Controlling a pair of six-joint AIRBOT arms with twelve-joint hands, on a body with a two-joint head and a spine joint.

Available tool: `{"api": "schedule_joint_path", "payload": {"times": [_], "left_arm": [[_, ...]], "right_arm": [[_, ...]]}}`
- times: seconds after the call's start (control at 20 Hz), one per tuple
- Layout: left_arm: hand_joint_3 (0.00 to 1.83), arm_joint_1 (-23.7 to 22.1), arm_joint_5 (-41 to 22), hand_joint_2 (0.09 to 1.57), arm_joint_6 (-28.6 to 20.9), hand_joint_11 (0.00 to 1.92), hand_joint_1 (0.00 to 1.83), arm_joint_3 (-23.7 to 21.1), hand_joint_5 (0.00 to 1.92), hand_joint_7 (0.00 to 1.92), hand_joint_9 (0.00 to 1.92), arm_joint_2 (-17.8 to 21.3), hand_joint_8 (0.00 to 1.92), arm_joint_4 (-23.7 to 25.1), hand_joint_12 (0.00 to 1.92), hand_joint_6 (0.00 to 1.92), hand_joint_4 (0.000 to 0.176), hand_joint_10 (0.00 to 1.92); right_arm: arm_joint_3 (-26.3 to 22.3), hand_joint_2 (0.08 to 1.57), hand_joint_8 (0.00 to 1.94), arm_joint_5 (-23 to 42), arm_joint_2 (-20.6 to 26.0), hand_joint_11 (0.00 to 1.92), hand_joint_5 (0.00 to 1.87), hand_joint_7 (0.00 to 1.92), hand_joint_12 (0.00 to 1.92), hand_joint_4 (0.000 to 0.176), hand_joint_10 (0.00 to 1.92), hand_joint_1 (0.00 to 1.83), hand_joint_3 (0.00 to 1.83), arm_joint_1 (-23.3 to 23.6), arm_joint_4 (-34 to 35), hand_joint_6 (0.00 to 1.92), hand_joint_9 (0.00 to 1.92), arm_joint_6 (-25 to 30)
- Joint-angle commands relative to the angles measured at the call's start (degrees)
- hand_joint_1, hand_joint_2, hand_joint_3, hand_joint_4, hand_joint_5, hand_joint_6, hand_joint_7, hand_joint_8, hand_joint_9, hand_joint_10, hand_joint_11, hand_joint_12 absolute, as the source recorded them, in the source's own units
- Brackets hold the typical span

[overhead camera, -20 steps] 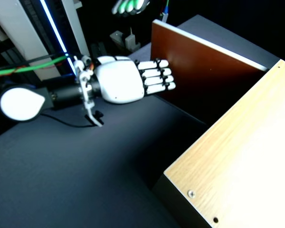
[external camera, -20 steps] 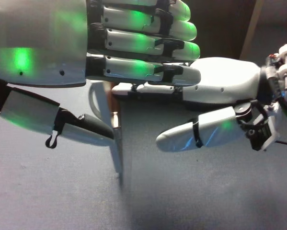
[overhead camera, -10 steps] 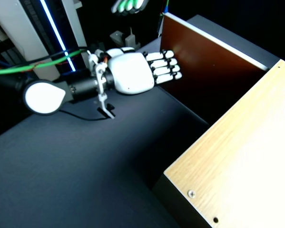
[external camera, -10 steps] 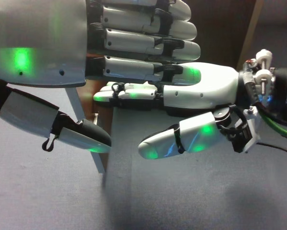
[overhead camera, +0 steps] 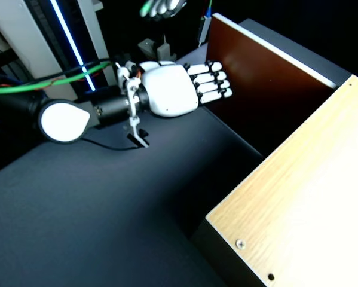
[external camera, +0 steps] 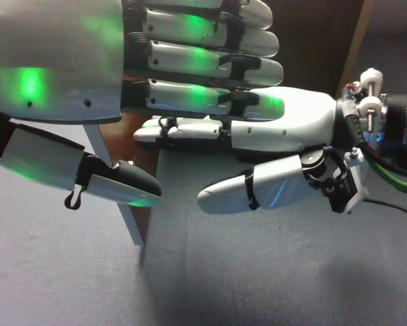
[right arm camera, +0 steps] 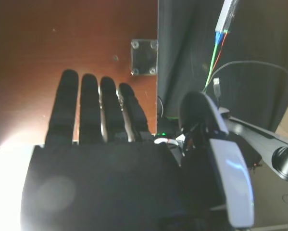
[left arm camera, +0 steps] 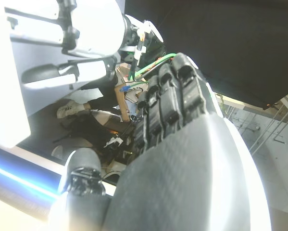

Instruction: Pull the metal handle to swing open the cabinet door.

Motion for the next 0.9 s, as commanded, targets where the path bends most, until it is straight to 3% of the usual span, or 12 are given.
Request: {"api": "schedule_joint_path", "payload": {"times": [0.0,0.4,0.85], "left_arm": [[0.02,-0.7,-1.4,1.35,0.3,0.00,0.00,0.0,0.13,0.16,0.15,0.3,0.00,-5.3,0.41,0.00,0.000,0.00],[0.02,-0.7,-1.4,1.50,0.3,0.00,0.00,0.0,0.18,0.19,0.18,0.3,0.00,-5.3,0.45,0.00,0.000,0.00],[0.02,-0.7,-1.4,1.52,0.3,0.00,0.00,0.0,0.17,0.19,0.17,0.3,0.00,-5.3,0.45,0.00,0.000,0.00]], "right_arm": [[0.5,1.47,0.00,5.0,0.3,0.00,0.00,0.02,0.08,0.000,0.00,0.00,0.03,0.8,3.1,0.00,0.01,0.1],[-0.9,1.57,0.00,4.3,5.9,0.00,0.02,0.05,0.17,0.000,0.00,0.00,0.07,1.6,3.9,0.00,0.04,0.1],[-4.9,1.57,0.00,4.8,11.4,0.00,0.01,0.04,0.16,0.000,0.00,0.00,0.06,3.6,4.7,0.00,0.03,0.2]]}}
